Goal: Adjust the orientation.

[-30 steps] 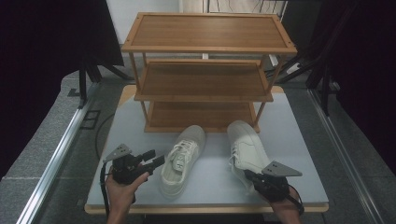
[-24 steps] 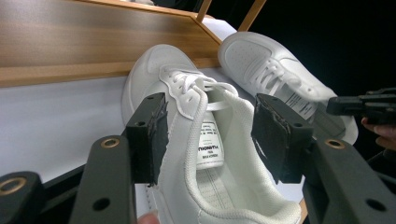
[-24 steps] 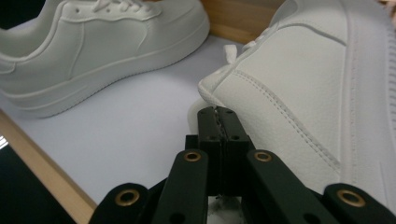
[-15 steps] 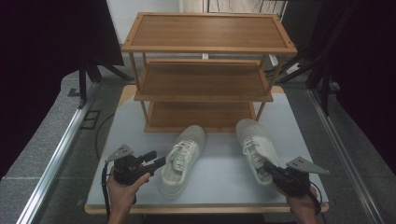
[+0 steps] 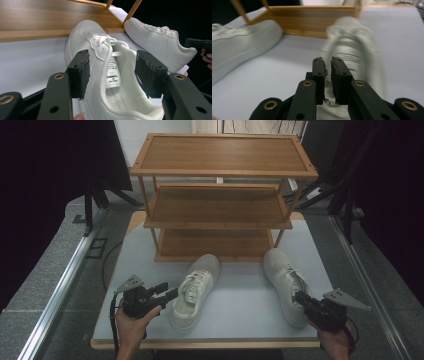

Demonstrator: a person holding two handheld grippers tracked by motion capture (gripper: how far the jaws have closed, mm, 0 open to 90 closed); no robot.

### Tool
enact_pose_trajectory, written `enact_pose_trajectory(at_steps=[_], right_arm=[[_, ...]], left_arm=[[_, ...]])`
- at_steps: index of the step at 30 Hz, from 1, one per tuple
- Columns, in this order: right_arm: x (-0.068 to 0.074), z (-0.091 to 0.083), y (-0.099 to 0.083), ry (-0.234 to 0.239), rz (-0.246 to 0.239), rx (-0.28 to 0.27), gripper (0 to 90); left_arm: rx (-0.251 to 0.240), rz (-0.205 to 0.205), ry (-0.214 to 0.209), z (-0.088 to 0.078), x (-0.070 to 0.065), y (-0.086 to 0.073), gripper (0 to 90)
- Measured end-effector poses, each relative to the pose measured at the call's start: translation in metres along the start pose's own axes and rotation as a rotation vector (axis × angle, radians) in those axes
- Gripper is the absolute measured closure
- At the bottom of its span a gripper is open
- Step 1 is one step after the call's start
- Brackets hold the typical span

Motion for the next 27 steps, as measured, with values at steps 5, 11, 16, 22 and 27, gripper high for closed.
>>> enact_pose_trajectory(at_steps=[5, 11, 16, 22, 27], right_arm=[[0.02, 0.004, -0.001, 0.031, -0.065, 0.027, 81.0], [0.028, 0.019, -0.014, 0.035, -0.061, 0.088, 82.7], [0.019, 0.014, -0.017, -0.025, -0.064, 0.094, 88.5], [0.011, 0.007, -0.019, -0.002, -0.044, 0.087, 89.2], [0.01, 0.002, -0.02, 0.0, -0.051, 0.085, 89.3]], left_arm=[[0.008, -0.001, -0.002, 0.002, 0.0, 0.0, 45.5], [0.008, -0.003, -0.007, 0.003, 0.0, 0.0, 45.4], [0.007, -0.012, -0.002, 0.001, 0.003, 0.0, 45.4], [-0.002, -0.021, -0.004, -0.002, 0.005, 0.0, 45.4], [-0.007, -0.023, -0.003, -0.003, 0.005, 0.0, 45.4]])
Point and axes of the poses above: each handheld gripper's, and its own axes: z roughly forward along the jaws, y roughly out of its top, x roughly to its left, the point moved 1 cm from there along z, roughly forward along the jaws, and after that the axes turned 7 degrees about -y, right-handed, at the moved point
